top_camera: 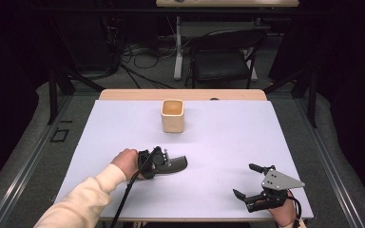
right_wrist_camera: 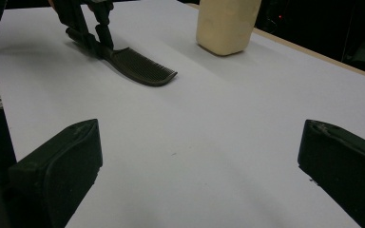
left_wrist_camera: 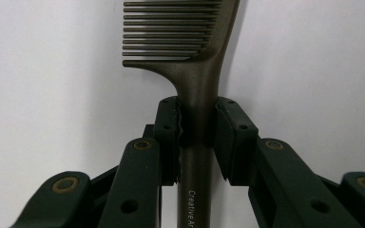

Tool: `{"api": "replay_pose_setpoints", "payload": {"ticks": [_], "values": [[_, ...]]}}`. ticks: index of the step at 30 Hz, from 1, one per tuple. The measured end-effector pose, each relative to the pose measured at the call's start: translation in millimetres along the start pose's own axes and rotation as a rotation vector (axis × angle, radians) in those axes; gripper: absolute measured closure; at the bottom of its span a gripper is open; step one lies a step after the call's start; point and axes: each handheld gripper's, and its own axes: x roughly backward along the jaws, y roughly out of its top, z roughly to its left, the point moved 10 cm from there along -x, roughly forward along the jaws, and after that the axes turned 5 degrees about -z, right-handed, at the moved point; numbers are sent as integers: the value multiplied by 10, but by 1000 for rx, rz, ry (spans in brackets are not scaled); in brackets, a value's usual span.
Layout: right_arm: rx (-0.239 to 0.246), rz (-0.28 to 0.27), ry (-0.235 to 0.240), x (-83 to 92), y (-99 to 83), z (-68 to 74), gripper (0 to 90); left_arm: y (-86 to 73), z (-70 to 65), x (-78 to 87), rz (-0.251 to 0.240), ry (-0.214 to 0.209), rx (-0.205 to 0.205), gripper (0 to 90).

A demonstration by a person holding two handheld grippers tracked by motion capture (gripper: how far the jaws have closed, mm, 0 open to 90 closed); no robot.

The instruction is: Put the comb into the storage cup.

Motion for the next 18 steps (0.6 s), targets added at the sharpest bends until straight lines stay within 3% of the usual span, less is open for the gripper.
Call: {"api": "replay_pose_setpoints", "payload": {"ticks": [10, 18], "values": [[1, 0, -1, -4, 0, -2, 5, -23, 19, 116, -57, 2, 36, 725], [3, 1, -2, -2, 0, -3, 5, -4, 22, 237, -139, 12, 67, 725]]}}
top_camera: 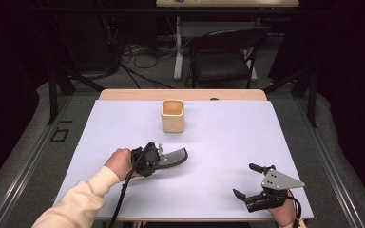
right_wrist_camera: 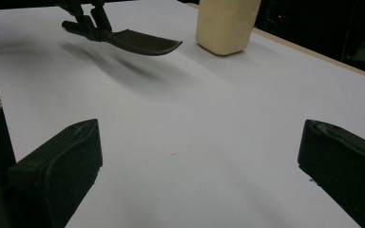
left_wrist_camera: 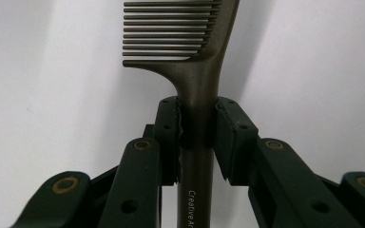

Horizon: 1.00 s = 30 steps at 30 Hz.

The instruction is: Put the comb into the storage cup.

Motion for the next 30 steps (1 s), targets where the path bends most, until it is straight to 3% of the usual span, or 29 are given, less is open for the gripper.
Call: {"api": "replay_pose_setpoints", "payload": {"ticks": [15, 30], "values": [[-2, 1, 0, -2, -1, 1, 5, 11, 35, 150, -163, 11, 92, 725], [-1, 1, -2, -4, -1, -1, 5, 4, 75, 234, -267, 16, 154, 725]]}}
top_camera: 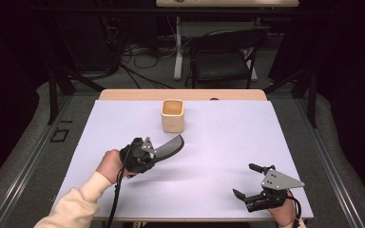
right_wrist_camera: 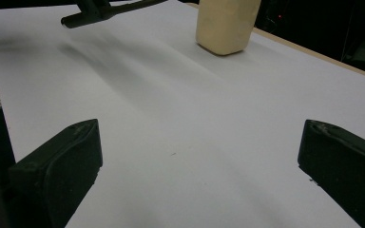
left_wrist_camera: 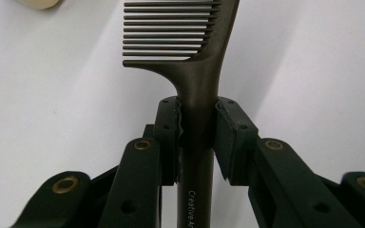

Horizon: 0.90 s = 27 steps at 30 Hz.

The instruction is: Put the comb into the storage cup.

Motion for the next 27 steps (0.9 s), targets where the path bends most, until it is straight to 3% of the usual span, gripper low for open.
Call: {"api": "replay_pose_setpoints", "payload": {"ticks": [14, 27], "values": [[1, 4, 2, 2, -2, 0, 5, 37, 10, 59, -83, 10, 40, 725], [-2, 2, 2, 1, 0, 3, 5, 79, 26, 99, -168, 45, 81, 724]]}}
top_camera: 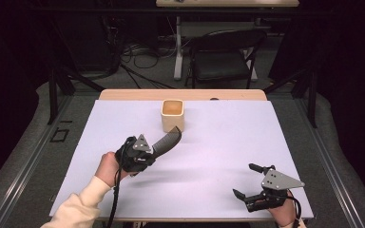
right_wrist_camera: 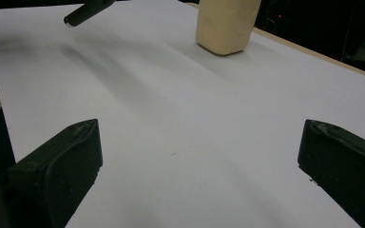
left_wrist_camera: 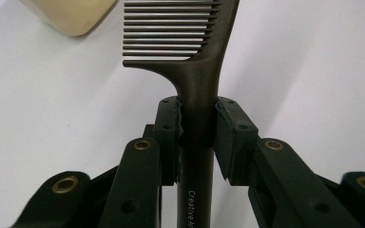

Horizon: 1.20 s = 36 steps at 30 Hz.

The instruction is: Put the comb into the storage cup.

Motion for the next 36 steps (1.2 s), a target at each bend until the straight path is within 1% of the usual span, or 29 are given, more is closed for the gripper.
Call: {"api": "replay_pose_setpoints", "payload": {"ticks": [8, 12, 16, 19, 26, 36], "values": [[4, 2, 0, 0, -3, -3, 5, 18, 23, 1, -64, 17, 38, 725], [4, 2, 0, 0, -3, -3, 5, 28, 37, 5, -91, 24, 45, 725], [3, 2, 1, 0, -2, -2, 5, 37, 43, 0, -121, 32, 62, 725], [1, 1, 0, 0, -1, -2, 5, 31, 42, -3, -129, 31, 64, 725], [0, 0, -1, 1, -1, -2, 5, 19, 58, 8, -173, 44, 86, 725], [5, 2, 3, 1, -3, -1, 5, 19, 84, 20, -222, 55, 117, 725]]}}
